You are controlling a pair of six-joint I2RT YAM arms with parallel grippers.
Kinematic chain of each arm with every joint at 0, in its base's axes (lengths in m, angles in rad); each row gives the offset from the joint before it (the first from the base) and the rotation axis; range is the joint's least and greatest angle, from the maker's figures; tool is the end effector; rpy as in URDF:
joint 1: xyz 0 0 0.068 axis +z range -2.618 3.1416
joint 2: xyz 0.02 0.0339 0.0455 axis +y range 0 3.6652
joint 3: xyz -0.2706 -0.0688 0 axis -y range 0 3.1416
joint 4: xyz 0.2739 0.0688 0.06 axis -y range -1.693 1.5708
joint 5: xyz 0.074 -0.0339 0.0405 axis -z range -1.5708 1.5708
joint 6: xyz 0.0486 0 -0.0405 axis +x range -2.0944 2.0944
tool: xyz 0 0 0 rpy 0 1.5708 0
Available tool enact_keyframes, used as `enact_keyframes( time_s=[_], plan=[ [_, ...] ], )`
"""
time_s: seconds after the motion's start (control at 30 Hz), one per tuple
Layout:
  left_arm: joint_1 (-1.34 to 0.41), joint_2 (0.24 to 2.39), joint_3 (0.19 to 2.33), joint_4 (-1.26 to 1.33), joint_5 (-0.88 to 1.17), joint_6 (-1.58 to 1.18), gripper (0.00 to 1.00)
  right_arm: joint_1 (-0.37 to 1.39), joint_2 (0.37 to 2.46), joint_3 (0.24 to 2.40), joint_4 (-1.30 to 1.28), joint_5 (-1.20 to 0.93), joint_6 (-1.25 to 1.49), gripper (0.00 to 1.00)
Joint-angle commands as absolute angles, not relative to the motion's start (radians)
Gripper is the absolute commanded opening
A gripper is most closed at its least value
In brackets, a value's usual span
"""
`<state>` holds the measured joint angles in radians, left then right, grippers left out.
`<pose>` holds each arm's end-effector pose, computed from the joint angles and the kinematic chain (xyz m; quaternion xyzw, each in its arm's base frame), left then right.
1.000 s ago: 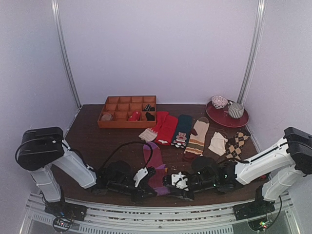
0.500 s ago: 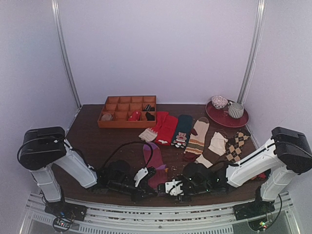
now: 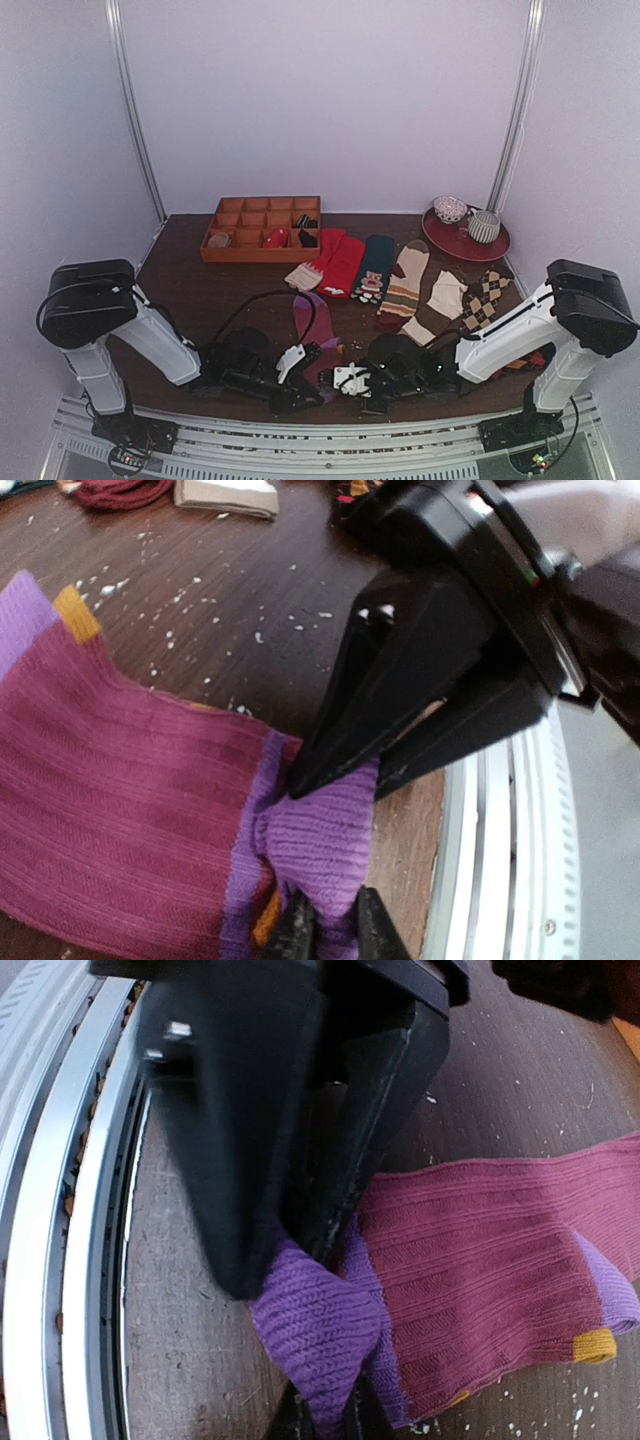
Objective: Roll the socks
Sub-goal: Roll a pair of socks at the center of the board.
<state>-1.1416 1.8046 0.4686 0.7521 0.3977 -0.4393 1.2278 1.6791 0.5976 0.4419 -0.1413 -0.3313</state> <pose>0.1093 -0.2842 0.0588 0.3848 0.7785 -0.4524 0.2030 0.1042 0.3121 0.0961 -0.6491 0.6117 0.2509 0.3763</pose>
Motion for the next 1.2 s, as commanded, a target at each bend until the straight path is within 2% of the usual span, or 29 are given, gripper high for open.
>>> enact_keyframes(
  time_s=[0.0, 0.13, 0.27, 0.4, 0.57, 1.17],
  plan=[
    [-1.157, 1.806, 0.413, 0.384, 0.248, -0.408, 0.39, 1.185, 1.71, 0.609, 0.371, -0.277, -0.138, 0.02],
    [-1.158, 1.59, 0.392, 0.351, 0.099, -0.336, 0.54, 1.117, 1.758, 0.615, 0.334, -0.451, -0.001, 0.02],
    [-1.16, 1.375, 0.368, 0.34, -0.01, -0.251, 0.58, 1.053, 1.841, 0.698, 0.174, -0.619, 0.082, 0.02],
    [-1.161, 1.25, 0.337, 0.391, -0.023, -0.156, 0.59, 0.994, 1.911, 0.77, 0.05, -0.757, 0.188, 0.02],
    [-1.161, 1.276, 0.325, 0.512, 0.055, -0.06, 0.58, 0.932, 1.935, 0.76, 0.11, -0.907, 0.334, 0.02],
    [-1.161, 1.589, 0.45, 0.69, 0.292, 0.047, 0.57, 0.914, 1.974, 0.795, 0.032, -0.867, 0.341, 0.02]
  ],
)
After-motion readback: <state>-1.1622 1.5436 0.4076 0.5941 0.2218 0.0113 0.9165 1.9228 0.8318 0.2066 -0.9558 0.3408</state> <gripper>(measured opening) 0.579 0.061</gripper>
